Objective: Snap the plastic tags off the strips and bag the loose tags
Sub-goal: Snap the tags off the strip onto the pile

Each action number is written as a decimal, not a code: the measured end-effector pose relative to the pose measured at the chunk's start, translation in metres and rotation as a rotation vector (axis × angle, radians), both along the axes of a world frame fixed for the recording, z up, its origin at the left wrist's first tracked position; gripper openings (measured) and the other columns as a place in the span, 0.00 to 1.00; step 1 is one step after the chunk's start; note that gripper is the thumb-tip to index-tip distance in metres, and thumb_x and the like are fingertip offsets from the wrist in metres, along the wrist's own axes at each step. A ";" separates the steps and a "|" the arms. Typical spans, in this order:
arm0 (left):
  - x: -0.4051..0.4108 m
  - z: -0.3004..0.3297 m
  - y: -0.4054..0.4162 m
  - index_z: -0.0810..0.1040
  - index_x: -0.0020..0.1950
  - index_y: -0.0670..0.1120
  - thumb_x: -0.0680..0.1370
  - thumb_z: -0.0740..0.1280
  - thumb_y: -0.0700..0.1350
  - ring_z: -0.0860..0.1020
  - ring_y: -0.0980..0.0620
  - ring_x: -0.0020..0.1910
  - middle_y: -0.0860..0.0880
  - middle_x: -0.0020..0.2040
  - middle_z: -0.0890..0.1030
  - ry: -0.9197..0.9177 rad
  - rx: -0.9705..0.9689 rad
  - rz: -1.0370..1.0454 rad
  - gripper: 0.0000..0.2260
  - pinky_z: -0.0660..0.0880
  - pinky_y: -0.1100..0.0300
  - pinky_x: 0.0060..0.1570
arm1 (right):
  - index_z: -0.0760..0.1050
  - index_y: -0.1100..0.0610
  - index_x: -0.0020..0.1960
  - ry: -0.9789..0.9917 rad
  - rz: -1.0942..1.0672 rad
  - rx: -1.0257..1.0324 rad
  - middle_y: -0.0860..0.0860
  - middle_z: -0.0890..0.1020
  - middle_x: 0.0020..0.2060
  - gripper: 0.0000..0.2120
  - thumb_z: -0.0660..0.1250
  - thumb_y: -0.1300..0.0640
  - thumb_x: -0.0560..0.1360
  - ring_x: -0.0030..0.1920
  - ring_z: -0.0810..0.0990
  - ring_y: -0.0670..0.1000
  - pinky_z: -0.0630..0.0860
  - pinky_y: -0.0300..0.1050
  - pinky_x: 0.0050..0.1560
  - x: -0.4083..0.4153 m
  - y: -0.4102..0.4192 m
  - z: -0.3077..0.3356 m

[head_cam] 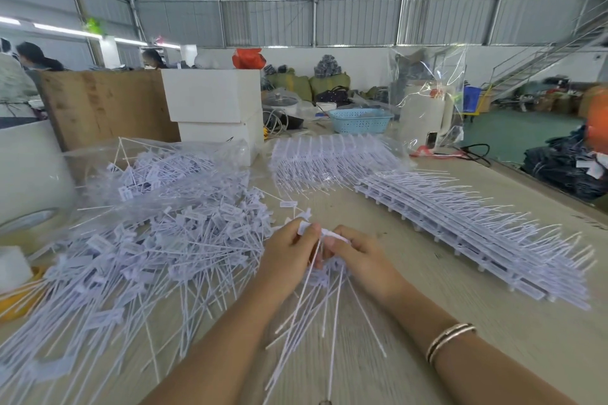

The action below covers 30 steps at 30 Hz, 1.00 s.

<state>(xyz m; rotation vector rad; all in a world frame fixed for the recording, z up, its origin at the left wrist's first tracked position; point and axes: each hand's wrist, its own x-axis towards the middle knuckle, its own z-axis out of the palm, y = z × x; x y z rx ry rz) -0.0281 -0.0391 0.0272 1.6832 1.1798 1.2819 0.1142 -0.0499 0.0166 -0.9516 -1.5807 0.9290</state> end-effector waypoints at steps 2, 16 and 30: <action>0.001 0.001 -0.001 0.75 0.34 0.47 0.79 0.63 0.49 0.76 0.57 0.26 0.52 0.25 0.77 0.020 0.018 0.020 0.14 0.71 0.67 0.30 | 0.76 0.60 0.38 -0.025 0.003 0.019 0.51 0.78 0.34 0.10 0.64 0.60 0.78 0.38 0.77 0.46 0.72 0.37 0.44 0.000 0.001 -0.001; 0.010 0.012 -0.007 0.71 0.33 0.42 0.80 0.62 0.43 0.68 0.55 0.18 0.50 0.21 0.70 -0.532 -0.420 0.033 0.15 0.63 0.68 0.18 | 0.76 0.59 0.38 -0.235 -0.217 0.338 0.58 0.78 0.31 0.13 0.64 0.55 0.78 0.34 0.77 0.56 0.70 0.52 0.49 -0.006 0.003 0.001; 0.000 0.008 0.004 0.74 0.40 0.44 0.76 0.66 0.54 0.73 0.60 0.22 0.51 0.26 0.77 -0.067 0.000 0.162 0.14 0.71 0.65 0.27 | 0.66 0.58 0.37 0.030 -0.349 -0.008 0.53 0.71 0.34 0.17 0.63 0.48 0.78 0.36 0.71 0.50 0.70 0.40 0.40 0.005 0.009 -0.001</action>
